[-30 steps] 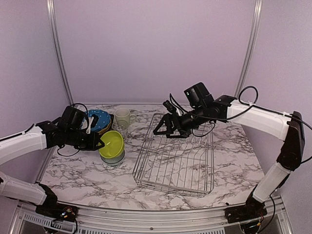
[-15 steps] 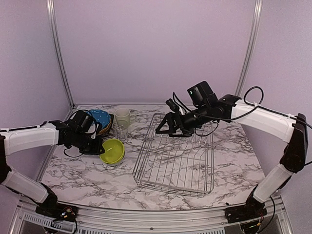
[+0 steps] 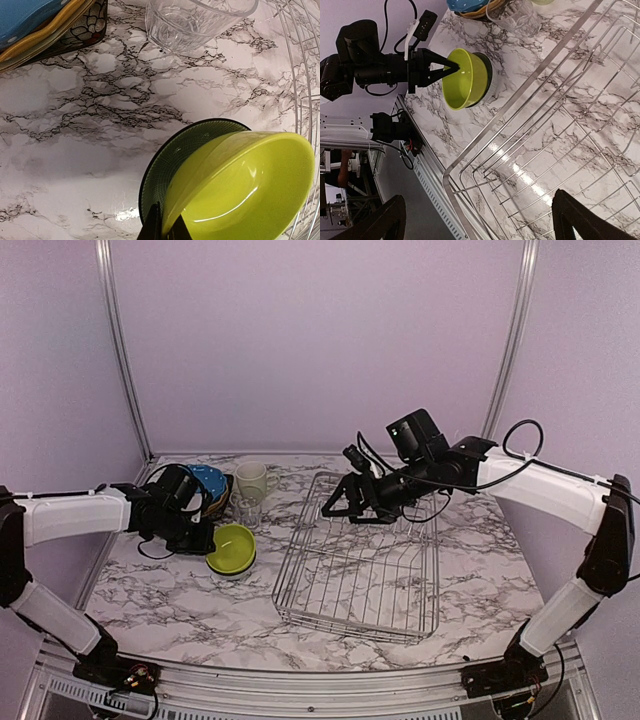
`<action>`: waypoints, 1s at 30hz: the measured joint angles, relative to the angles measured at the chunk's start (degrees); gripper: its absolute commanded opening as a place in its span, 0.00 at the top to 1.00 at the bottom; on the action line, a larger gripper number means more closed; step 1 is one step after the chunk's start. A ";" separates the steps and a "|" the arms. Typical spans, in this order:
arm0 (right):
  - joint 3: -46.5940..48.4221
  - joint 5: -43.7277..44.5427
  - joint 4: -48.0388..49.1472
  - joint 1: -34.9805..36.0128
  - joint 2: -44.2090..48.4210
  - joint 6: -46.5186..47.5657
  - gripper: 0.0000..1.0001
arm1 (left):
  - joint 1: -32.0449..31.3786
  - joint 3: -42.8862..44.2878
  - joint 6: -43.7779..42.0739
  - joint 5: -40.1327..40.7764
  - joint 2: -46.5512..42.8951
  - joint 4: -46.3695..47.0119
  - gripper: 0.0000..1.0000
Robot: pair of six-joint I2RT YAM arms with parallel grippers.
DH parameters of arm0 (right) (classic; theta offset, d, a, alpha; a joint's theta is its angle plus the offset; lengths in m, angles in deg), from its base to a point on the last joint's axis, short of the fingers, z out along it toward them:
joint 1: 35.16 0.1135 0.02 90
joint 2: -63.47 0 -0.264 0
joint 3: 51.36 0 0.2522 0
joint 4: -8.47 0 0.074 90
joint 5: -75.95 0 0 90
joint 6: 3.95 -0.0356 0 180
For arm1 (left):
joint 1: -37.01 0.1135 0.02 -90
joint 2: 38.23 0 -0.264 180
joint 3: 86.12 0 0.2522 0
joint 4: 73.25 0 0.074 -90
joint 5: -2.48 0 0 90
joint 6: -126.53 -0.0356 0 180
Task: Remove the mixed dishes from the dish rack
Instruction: Place the bowl in the bowl.
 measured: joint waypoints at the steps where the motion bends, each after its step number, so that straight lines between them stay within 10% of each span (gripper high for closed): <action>1: 0.00 0.02 0.00 0.00 0.04 0.00 0.02 | 0.02 0.17 -0.15 0.00 0.24 0.00 0.95; 19: 0.00 0.24 0.00 0.00 0.13 0.07 0.02 | 0.11 2.45 -1.73 1.03 0.57 -0.48 0.66; 23: 0.00 0.42 0.00 0.00 0.13 0.20 0.02 | 0.26 3.26 -1.79 1.01 0.55 -1.55 0.45; 27: 0.00 0.98 -0.02 0.00 0.13 0.28 0.02 | 0.37 5.27 -3.76 -0.57 0.13 -2.19 0.03; 30: 0.02 1.46 -0.02 -0.07 0.13 0.55 0.02 | 0.42 7.85 -5.70 -1.99 -1.01 -2.80 0.01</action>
